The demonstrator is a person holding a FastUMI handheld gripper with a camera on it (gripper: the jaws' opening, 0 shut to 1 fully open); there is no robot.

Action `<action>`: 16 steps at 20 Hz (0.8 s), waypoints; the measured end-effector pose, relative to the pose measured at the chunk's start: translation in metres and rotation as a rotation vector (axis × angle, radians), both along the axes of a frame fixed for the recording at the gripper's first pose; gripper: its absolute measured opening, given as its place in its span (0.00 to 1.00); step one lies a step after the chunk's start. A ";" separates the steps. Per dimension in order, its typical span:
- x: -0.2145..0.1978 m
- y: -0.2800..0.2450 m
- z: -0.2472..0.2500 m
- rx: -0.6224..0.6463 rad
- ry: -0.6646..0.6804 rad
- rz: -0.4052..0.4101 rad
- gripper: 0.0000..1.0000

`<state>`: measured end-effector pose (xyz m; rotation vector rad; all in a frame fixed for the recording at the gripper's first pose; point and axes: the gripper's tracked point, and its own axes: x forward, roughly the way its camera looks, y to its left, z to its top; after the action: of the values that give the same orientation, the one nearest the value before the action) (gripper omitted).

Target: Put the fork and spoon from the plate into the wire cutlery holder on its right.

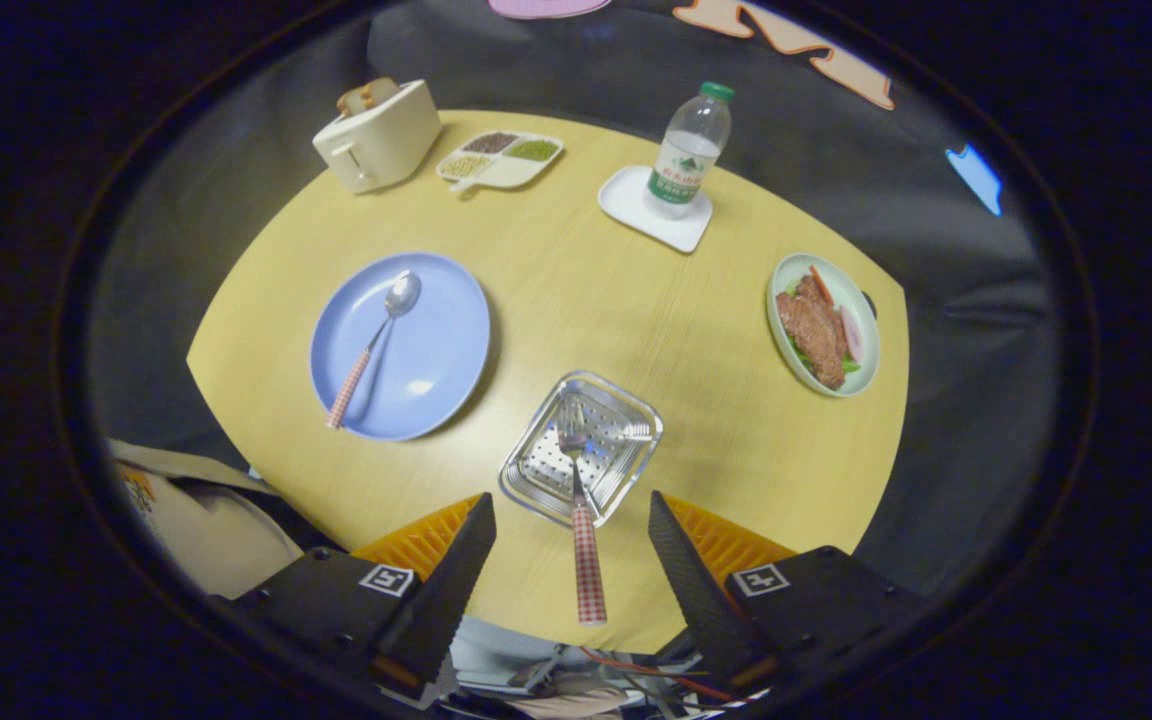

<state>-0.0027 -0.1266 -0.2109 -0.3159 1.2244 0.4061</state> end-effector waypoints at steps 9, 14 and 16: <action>0.015 0.076 0.030 0.198 -0.366 -0.152 0.99; 0.008 0.115 0.027 0.215 -0.492 -0.159 0.99; 0.006 0.132 0.020 0.214 -0.530 -0.155 0.99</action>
<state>0.0033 0.0051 -0.1909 -0.1290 0.6742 0.2900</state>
